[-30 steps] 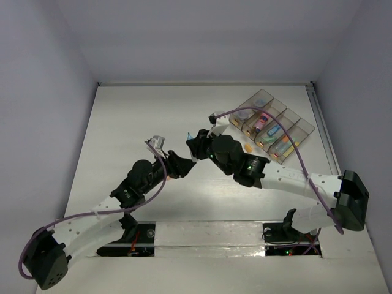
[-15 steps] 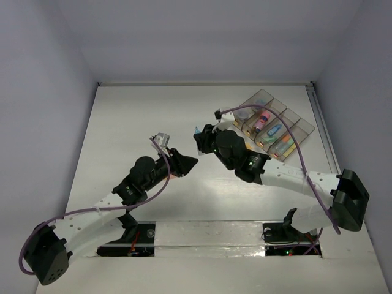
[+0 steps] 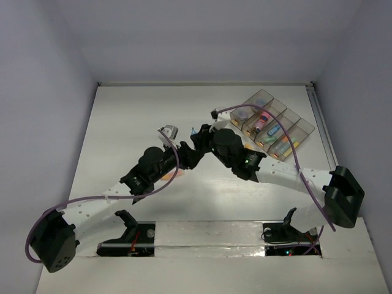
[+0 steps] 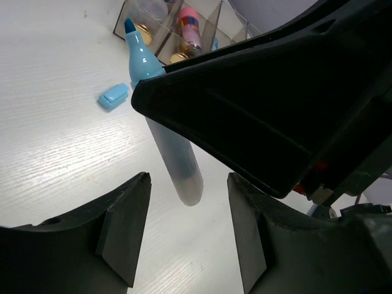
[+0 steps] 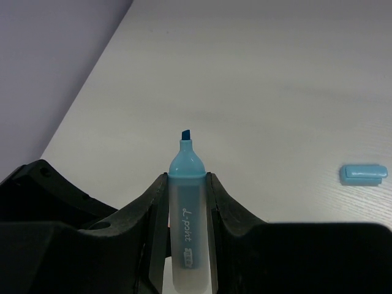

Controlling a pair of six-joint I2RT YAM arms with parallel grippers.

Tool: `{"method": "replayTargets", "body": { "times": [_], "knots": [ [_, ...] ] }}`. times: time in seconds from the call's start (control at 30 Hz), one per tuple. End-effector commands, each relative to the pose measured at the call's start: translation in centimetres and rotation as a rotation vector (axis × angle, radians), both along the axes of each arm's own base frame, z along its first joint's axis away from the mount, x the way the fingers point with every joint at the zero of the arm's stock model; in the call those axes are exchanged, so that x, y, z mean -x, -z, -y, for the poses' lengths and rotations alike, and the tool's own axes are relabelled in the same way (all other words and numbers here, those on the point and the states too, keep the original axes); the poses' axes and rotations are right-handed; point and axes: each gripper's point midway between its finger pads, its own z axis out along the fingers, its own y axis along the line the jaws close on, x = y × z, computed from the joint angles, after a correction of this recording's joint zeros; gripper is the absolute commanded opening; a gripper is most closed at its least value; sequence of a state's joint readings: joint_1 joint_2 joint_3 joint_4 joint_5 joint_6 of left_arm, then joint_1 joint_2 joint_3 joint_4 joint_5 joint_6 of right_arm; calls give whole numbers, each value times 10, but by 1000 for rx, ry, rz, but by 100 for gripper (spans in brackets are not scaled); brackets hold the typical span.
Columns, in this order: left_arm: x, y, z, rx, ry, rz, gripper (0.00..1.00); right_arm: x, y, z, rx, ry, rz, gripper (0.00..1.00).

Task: Sort the stationery into containers
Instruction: Pick up the pen from the center of the board.

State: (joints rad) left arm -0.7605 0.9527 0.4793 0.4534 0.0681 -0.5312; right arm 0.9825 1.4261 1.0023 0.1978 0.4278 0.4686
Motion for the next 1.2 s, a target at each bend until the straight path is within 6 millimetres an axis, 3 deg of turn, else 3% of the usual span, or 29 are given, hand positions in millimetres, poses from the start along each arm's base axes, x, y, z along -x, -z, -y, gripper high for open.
{"method": "replayTargets", "body": {
  "times": [0.0, 0.3, 0.53, 0.6, 0.7, 0.73, 0.83, 0.87, 1.0, 1.07, 1.1, 1.13, 1.17],
  "knots": [
    [-15, -42, 5, 50, -30, 111, 49, -2, -29, -9, -119, -35, 25, 0],
    [-23, -38, 7, 45, -51, 116, 37, 4, -16, -17, -157, -107, -37, 0],
    [-26, -34, 11, 39, -48, 109, 0, 1, -7, -10, -180, -108, -78, 0],
    [-25, -34, 9, 32, -51, 113, 0, -3, -4, -2, -182, -98, -92, 0],
    [-21, -28, 7, 18, -38, 117, 0, -16, 0, 20, -189, -107, -127, 25],
    [-21, -26, 7, 15, -36, 116, 0, -30, 4, 37, -183, -78, -134, 42],
    [-17, -13, 5, 10, -33, 104, 0, -29, 11, 49, -140, -181, -156, 59],
    [-16, -8, 4, 9, -31, 98, 0, -36, 16, 61, -117, -167, -164, 60],
    [-13, -1, 2, 32, -21, 70, 0, -47, 28, 77, 33, -209, -146, 58],
    [-6, -3, 6, 54, 22, 68, 0, -48, 62, 83, 196, -263, -212, 48],
    [-3, -4, 7, 58, 36, 66, 0, -63, 55, 89, 215, -241, -198, 46],
    [-2, -5, 7, 59, 40, 69, 0, -64, 63, 87, 221, -270, -215, 37],
    [-1, -3, 7, 56, 44, 70, 0, -66, 59, 84, 199, -294, -197, 34]
  ]
}}
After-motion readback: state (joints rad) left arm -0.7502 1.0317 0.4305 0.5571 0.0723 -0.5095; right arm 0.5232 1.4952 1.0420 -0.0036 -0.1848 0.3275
